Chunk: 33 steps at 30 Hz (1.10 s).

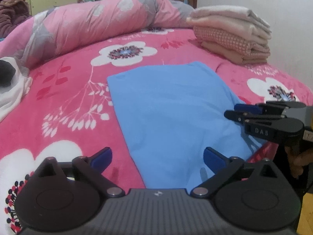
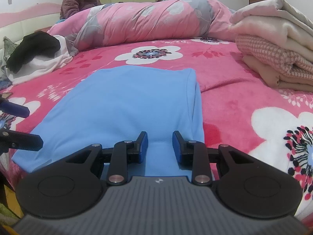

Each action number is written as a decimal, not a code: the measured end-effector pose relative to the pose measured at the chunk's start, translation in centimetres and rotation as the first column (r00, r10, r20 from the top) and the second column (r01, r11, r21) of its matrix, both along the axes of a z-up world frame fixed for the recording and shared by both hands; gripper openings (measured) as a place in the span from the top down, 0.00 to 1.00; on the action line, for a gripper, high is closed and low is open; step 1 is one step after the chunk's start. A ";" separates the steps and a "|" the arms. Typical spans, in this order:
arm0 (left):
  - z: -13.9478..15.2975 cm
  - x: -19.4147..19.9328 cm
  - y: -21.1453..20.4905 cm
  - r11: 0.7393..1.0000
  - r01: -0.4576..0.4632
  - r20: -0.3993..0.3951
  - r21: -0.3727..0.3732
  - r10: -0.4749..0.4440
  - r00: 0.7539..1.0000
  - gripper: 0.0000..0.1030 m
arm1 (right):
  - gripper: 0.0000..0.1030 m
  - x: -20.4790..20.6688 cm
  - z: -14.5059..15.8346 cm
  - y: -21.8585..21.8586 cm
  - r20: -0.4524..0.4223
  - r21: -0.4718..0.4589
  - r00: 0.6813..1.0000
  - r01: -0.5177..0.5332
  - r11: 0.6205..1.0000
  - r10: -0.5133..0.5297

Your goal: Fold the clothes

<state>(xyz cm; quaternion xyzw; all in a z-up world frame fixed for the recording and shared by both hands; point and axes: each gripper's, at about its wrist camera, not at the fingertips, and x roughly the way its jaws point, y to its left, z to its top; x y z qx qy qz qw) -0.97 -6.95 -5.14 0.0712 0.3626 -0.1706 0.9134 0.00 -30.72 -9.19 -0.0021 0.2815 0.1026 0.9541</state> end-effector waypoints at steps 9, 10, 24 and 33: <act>0.1 0.2 1.2 0.998 -0.023 -0.005 -0.065 0.022 1.000 0.00 | 0.73 -0.3 -0.2 0.1 0.010 0.002 1.000 0.008 1.000 -0.008; 0.1 0.3 1.5 0.997 -0.027 -0.007 -0.073 0.026 1.000 0.00 | 0.73 -0.3 -0.2 0.2 0.011 0.002 1.000 0.009 1.000 -0.009; 1.1 -0.8 10.0 0.977 -0.099 -0.035 -0.191 0.094 0.995 0.01 | 0.56 -3.7 3.9 -2.4 0.119 0.083 0.993 0.009 0.996 -0.019; 0.1 -4.2 7.5 0.951 0.136 -0.066 -0.277 -0.160 0.985 0.25 | 0.56 -6.7 2.7 -5.9 0.071 0.271 0.990 0.097 0.958 -0.121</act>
